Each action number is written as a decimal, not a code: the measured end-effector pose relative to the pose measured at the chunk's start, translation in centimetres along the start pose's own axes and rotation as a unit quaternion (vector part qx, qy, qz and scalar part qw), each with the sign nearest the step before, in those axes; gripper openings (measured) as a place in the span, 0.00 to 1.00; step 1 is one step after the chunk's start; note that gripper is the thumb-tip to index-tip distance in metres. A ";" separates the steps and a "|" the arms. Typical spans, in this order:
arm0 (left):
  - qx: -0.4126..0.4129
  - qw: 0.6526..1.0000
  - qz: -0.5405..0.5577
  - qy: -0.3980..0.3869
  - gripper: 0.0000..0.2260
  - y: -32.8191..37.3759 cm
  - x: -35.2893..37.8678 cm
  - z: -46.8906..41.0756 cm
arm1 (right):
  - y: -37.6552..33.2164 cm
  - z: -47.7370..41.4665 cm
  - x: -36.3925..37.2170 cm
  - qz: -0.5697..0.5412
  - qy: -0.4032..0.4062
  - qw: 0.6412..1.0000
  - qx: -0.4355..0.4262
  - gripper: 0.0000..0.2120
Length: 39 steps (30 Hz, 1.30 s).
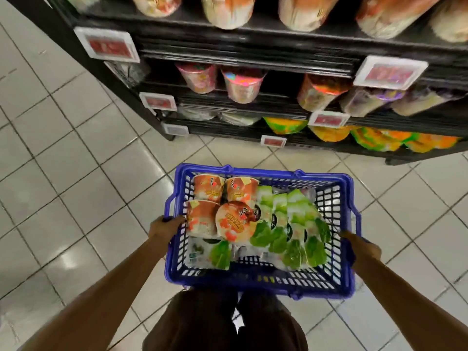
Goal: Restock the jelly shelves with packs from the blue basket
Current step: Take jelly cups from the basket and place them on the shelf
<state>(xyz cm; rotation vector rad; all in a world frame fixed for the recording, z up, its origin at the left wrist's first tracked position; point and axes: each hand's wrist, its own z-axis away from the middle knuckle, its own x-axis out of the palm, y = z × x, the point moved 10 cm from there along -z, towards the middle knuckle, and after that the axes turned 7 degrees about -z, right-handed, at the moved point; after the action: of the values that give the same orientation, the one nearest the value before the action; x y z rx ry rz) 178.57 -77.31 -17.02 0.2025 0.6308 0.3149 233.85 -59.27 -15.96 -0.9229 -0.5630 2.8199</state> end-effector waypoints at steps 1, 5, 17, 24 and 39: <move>0.000 1.000 0.007 0.007 0.12 -0.2 0.4 -0.4 | 0.3 -0.9 0.4 0.006 -0.004 1.000 -0.001 0.13; 0.003 1.000 0.012 0.017 0.12 -0.6 1.6 -1.3 | 0.8 -3.1 1.0 0.024 -0.011 0.999 -0.021 0.11; 0.213 0.961 -0.174 0.028 0.19 5.7 3.5 7.0 | -1.8 16.6 12.1 0.343 -0.226 0.813 -0.413 0.32; 0.143 0.968 -0.203 -0.013 0.31 5.3 6.7 5.0 | 4.6 19.4 21.9 0.309 -0.331 0.837 -0.307 0.59; 0.102 0.987 0.024 -0.120 0.23 8.1 4.0 12.5 | -2.2 19.8 11.5 0.003 -0.312 0.936 -0.165 0.23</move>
<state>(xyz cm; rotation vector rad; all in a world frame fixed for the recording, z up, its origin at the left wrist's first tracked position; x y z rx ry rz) 187.36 -69.48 -7.11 0.4459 0.4187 0.2669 212.83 -60.75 -6.65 -0.0151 -1.1249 3.0485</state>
